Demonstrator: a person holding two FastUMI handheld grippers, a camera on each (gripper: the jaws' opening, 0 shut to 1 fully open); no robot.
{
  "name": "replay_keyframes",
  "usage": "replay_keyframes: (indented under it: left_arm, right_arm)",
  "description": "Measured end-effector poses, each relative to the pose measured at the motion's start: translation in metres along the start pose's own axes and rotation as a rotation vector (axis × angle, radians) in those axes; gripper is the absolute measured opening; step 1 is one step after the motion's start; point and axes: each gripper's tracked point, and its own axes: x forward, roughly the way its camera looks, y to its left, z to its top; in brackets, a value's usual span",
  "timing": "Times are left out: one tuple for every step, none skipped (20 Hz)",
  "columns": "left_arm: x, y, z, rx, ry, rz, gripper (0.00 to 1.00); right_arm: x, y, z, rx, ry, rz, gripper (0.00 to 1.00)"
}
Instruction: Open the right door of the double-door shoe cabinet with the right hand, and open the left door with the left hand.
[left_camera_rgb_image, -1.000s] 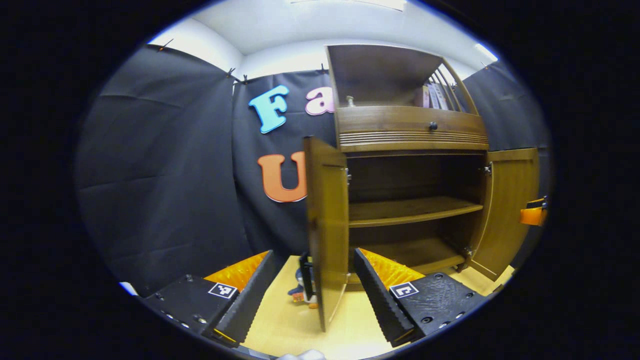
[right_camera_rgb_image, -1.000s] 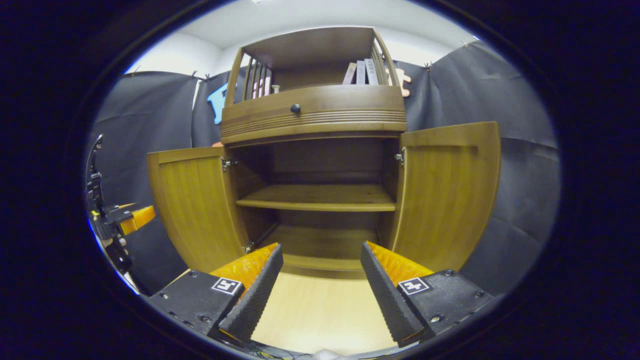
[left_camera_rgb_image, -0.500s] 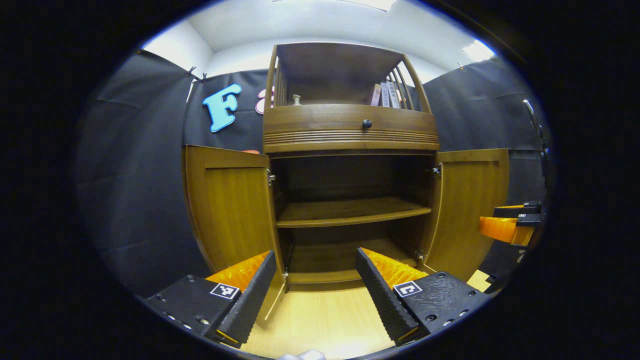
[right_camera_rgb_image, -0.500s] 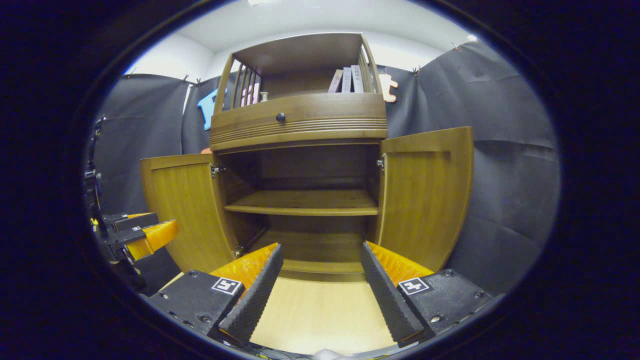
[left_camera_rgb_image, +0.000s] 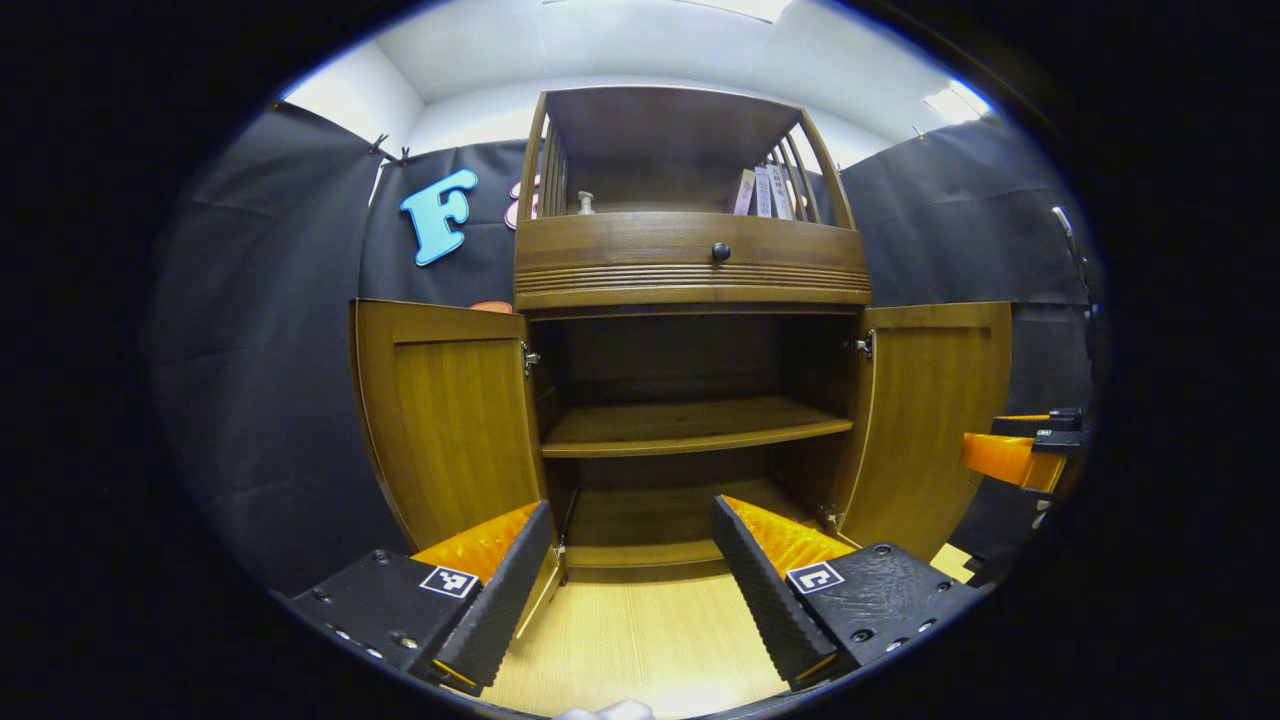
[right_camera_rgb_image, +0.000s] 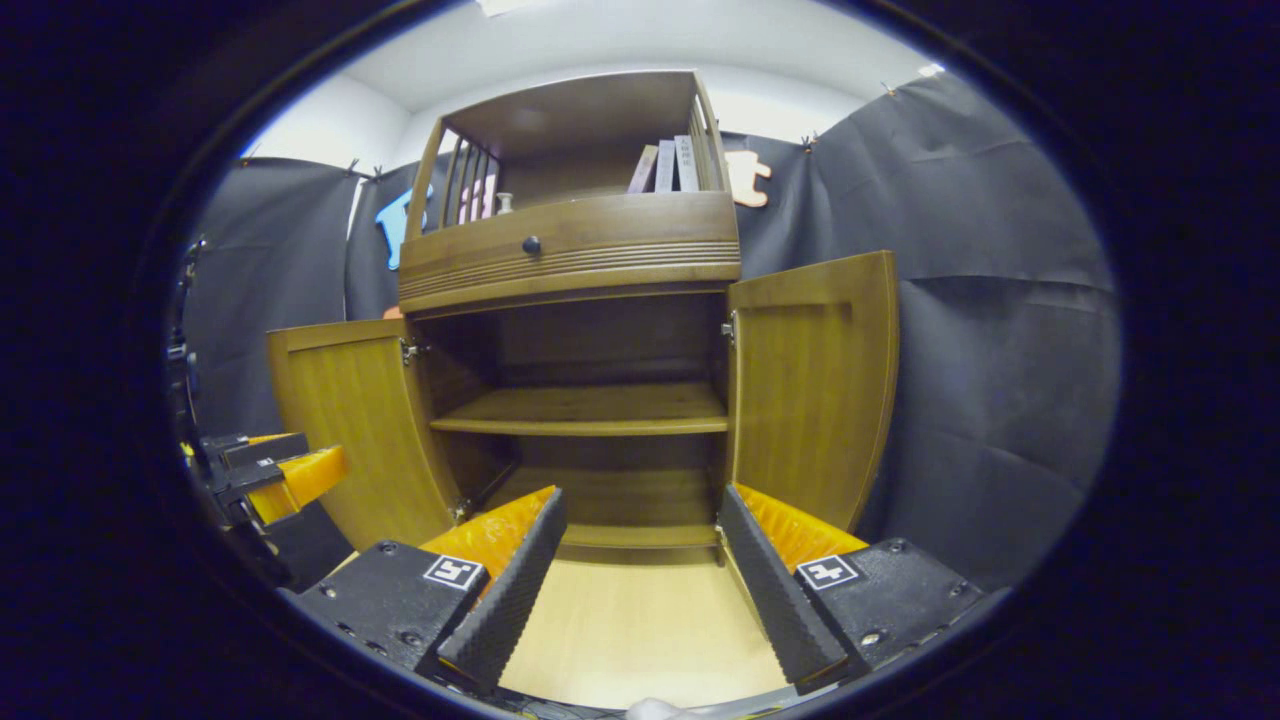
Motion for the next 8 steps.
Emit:
replay_keyframes:
  left_arm:
    - [-0.001,0.001,0.000,-0.002,0.000,0.003,0.96]
    - [-0.003,0.002,0.000,-0.003,0.002,0.007,1.00]
    - [-0.003,0.002,0.000,-0.004,0.001,0.009,0.96]
    - [-0.004,0.001,0.000,-0.001,0.001,0.009,0.96]
    - [-0.004,0.001,0.001,0.005,-0.001,0.013,0.96]
    - [-0.004,0.003,0.002,0.010,-0.003,0.019,0.96]
    - [-0.005,0.005,0.002,0.012,-0.007,0.024,0.96]
    - [-0.006,0.006,0.003,0.010,-0.008,0.028,0.96]
  right_arm:
    - [0.000,0.001,0.002,0.000,-0.004,0.003,1.00]
    - [0.000,0.002,0.003,-0.001,-0.007,0.006,1.00]
    - [0.000,0.002,0.006,-0.004,-0.012,0.007,1.00]
    - [-0.001,0.002,0.008,-0.008,-0.018,0.006,1.00]
    - [-0.001,0.002,0.011,-0.012,-0.022,0.008,1.00]
    - [-0.001,0.003,0.012,-0.013,-0.024,0.009,1.00]
    - [-0.001,0.005,0.013,-0.014,-0.027,0.012,1.00]
    - [-0.001,0.005,0.015,-0.015,-0.028,0.014,1.00]
